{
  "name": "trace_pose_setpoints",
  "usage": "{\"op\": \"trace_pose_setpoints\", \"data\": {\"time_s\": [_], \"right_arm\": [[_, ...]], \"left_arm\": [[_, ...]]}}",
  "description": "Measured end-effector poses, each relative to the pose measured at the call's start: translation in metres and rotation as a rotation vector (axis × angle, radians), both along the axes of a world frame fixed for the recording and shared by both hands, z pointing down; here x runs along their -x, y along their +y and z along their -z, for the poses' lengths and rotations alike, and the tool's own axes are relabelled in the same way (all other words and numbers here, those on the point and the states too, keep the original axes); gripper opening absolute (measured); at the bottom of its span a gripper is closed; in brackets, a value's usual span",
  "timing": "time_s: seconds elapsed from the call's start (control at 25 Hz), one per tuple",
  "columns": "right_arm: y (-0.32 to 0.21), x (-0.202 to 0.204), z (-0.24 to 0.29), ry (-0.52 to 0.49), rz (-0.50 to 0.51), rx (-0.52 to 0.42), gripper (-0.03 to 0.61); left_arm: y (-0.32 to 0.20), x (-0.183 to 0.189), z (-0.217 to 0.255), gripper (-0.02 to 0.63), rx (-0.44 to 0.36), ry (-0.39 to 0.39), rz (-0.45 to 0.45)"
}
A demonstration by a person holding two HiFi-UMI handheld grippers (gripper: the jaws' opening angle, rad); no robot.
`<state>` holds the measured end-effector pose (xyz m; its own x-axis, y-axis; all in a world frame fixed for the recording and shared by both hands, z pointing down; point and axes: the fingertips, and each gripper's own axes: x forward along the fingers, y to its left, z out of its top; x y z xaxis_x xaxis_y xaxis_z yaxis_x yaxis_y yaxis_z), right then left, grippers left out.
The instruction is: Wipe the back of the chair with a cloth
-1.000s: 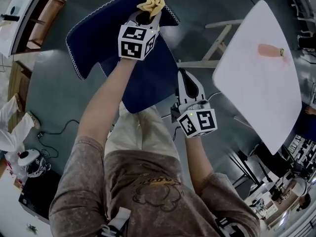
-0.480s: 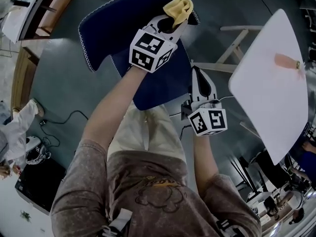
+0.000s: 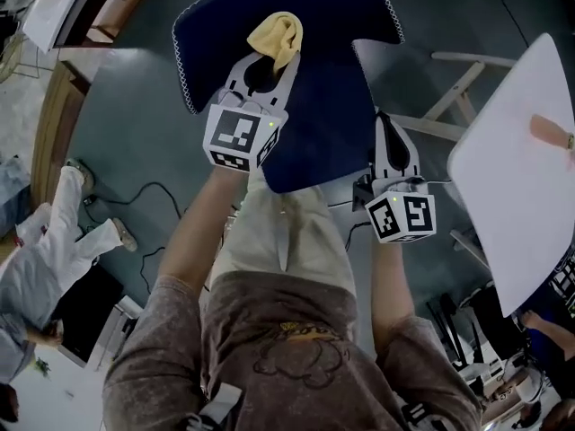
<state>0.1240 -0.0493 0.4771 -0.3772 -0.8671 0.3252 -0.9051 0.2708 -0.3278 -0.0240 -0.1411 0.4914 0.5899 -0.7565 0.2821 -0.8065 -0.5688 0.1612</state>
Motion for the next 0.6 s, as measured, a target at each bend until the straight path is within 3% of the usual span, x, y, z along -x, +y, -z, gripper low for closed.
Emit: {"op": "trace_pose_setpoints", "data": {"time_s": [0.24, 0.6], "right_arm": [[-0.003, 0.016, -0.005, -0.018, 0.031, 0.006, 0.025], [-0.010, 0.018, -0.016, -0.023, 0.085, 0.006, 0.025]], "left_arm": [[0.044, 0.077, 0.005, 0.057, 0.016, -0.037, 0.164], [0.084, 0.126, -0.013, 0.057, 0.041, -0.126, 0.333]]}}
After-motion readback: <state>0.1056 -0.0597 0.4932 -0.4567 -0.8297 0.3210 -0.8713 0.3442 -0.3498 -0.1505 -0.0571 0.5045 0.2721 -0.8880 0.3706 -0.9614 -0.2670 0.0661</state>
